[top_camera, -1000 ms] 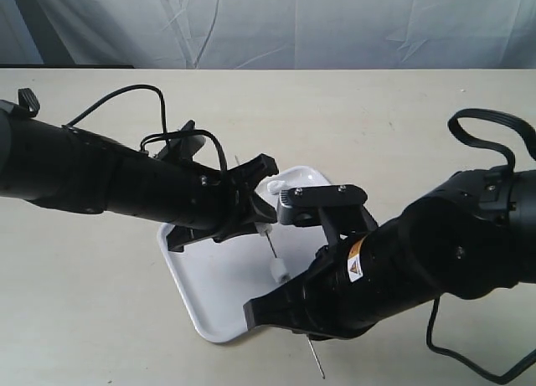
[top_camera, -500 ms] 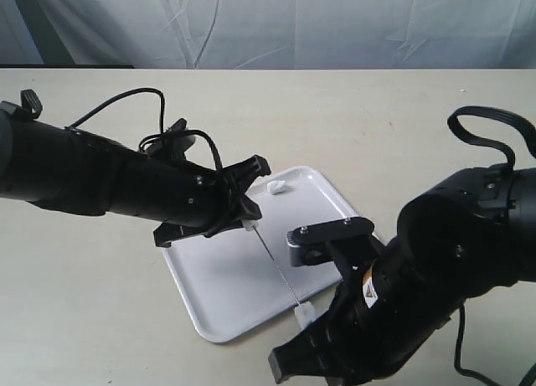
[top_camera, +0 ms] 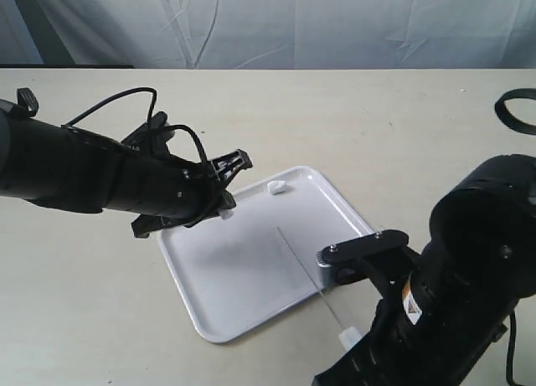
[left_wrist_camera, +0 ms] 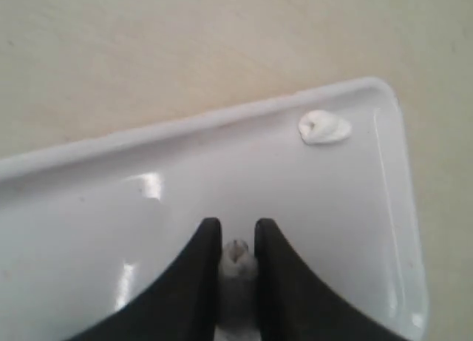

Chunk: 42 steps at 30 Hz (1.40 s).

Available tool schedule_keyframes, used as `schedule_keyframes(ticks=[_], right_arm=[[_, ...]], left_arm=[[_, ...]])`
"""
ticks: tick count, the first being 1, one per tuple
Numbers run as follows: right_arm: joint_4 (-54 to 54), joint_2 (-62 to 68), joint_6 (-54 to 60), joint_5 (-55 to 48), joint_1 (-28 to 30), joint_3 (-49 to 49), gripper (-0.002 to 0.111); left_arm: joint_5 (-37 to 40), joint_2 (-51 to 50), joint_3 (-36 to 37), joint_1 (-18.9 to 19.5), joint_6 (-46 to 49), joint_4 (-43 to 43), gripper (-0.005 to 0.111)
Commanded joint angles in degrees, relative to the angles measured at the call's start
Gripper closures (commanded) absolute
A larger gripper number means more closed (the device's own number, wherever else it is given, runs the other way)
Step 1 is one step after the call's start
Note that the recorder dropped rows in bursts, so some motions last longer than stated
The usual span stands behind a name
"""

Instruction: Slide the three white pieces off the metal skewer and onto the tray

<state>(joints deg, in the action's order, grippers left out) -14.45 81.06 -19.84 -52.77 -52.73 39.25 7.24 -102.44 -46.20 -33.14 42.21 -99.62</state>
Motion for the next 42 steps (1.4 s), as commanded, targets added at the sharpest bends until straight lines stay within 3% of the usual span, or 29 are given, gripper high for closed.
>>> schedule_keyframes(ticks=[1,4,7,25,34,42], right_arm=[[5.1,-1.8,-3.0,4.1,0.0,-0.1,0.109],[8.9,-1.8,-5.8,7.4,0.0,-0.1,0.109],[12.9,-1.8,-8.7,11.2,0.0,-0.1,0.109],[18.4,9.2,-11.8,33.0,0.0,0.0,0.109],[18.4,10.5,-11.8,34.2,0.0,3.1,0.109],[19.5,10.5,-11.6,26.3,0.0,8.1,0.109]], left_arm=[[6.8,0.5,-0.1,0.0,0.2,-0.3,0.083],[10.5,0.5,-0.1,0.0,0.2,-0.3,0.071],[12.8,0.5,-0.1,0.0,0.2,-0.3,0.067],[20.3,0.5,-0.1,0.0,2.8,-0.3,0.067],[23.6,0.5,-0.1,0.0,4.5,-0.3,0.067],[23.8,0.5,-0.1,0.0,4.7,-0.3,0.067]])
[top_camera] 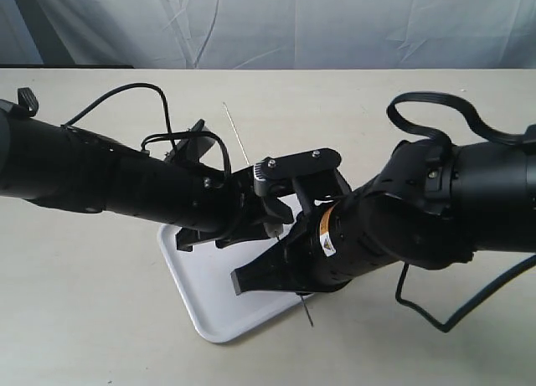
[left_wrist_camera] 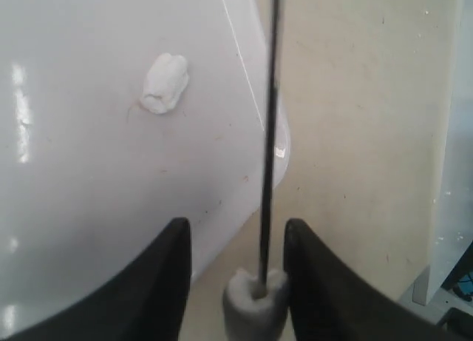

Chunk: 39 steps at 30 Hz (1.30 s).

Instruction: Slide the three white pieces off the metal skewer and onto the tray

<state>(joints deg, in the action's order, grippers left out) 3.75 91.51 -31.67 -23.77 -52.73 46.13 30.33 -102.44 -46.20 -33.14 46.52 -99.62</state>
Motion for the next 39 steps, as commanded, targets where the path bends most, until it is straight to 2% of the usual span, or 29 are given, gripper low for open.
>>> schedule_keyframes(ticks=[1,11,24,35,39], right_arm=[[1.3,0.1,0.2,-3.0,0.0,1.2,0.109],[2.2,0.2,0.1,-2.9,0.0,1.2,0.109],[2.4,0.2,0.1,-3.1,0.0,1.2,0.109],[3.5,0.2,0.1,-3.9,0.0,1.2,0.109],[3.5,0.2,0.0,-3.9,0.0,1.2,0.109]], left_arm=[[0.9,0.5,-0.1,0.0,0.4,-0.3,0.067],[5.8,0.5,-0.1,0.0,0.6,-0.3,0.074],[7.1,0.5,-0.1,0.0,0.6,-0.3,0.082],[9.1,0.5,-0.1,0.0,0.6,-0.3,0.082],[8.6,0.5,-0.1,0.0,1.1,-0.3,0.087]])
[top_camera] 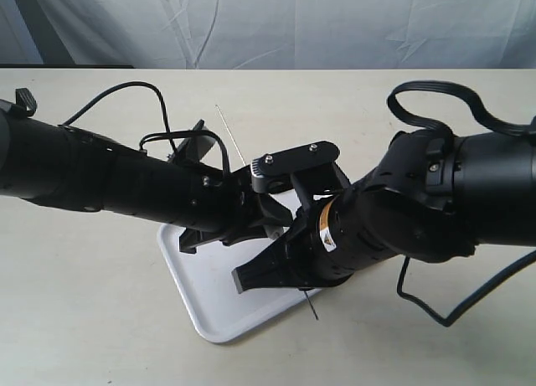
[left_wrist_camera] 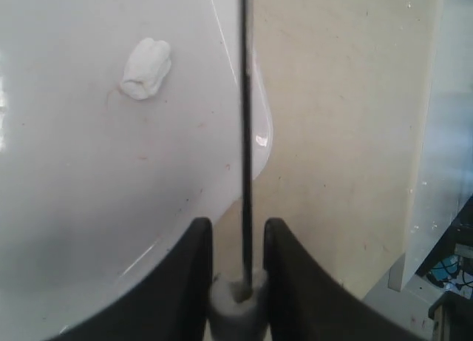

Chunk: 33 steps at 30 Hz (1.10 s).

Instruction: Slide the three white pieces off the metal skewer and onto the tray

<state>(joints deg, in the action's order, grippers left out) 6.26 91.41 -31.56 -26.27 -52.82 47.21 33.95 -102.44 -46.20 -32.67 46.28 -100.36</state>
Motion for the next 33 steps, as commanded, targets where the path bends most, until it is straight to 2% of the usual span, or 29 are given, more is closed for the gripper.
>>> schedule_keyframes(ticks=[1,13,23,29,33], right_arm=[[1.0,0.3,-0.1,-1.4,0.1,0.1,0.109],[0.9,0.3,-0.1,-5.2,0.1,0.1,0.109],[-1.9,0.3,0.0,-13.9,0.1,0.1,0.109],[-13.2,0.3,6.5,-19.0,0.1,0.0,0.109],[-17.8,0.3,9.3,-26.5,0.0,0.0,0.109]], left_arm=[[5.0,0.5,-0.1,-0.5,1.3,0.4,0.088],[2.8,0.5,-0.1,-0.5,2.3,0.4,0.09],[-9.3,0.5,-0.1,-0.5,2.1,0.4,0.09],[-14.5,0.5,-1.1,-0.5,0.6,0.4,0.09],[-17.3,0.5,-3.1,-0.5,0.2,0.4,0.09]])
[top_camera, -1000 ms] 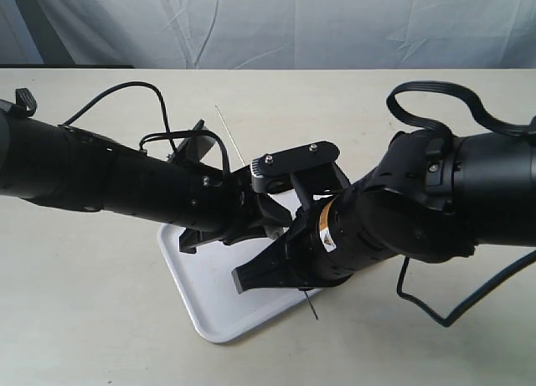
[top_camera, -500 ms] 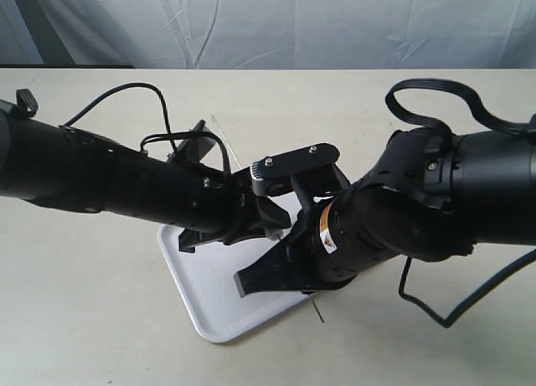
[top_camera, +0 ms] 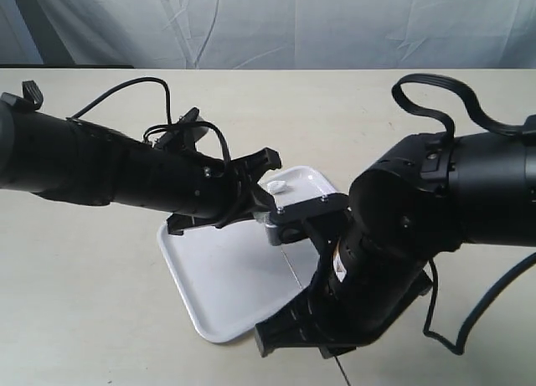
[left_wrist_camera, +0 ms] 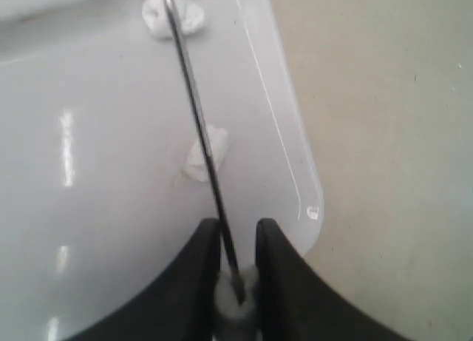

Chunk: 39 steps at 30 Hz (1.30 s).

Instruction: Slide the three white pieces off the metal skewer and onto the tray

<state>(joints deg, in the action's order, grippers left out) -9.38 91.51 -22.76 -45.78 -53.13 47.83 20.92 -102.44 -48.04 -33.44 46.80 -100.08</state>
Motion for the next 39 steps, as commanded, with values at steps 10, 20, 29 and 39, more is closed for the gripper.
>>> schedule_keyframes(ticks=[10,20,29,39], right_arm=[[-3.6,0.1,-2.6,-16.0,-7.4,-0.6,0.109],[12.4,-5.8,-11.9,-24.2,-9.2,-0.6,0.109],[23.9,-6.7,-16.2,-24.2,-9.2,-0.6,0.109],[26.7,-3.7,-14.0,-11.1,-3.7,-0.6,0.109]], left_arm=[[-14.7,0.5,-1.6,0.2,-1.4,0.1,0.09],[-5.4,-0.7,-1.6,0.2,-1.4,0.1,0.074],[-3.2,-1.2,-1.6,0.2,-1.4,5.3,0.065],[-4.6,2.0,3.4,0.2,-2.5,9.1,0.065]])
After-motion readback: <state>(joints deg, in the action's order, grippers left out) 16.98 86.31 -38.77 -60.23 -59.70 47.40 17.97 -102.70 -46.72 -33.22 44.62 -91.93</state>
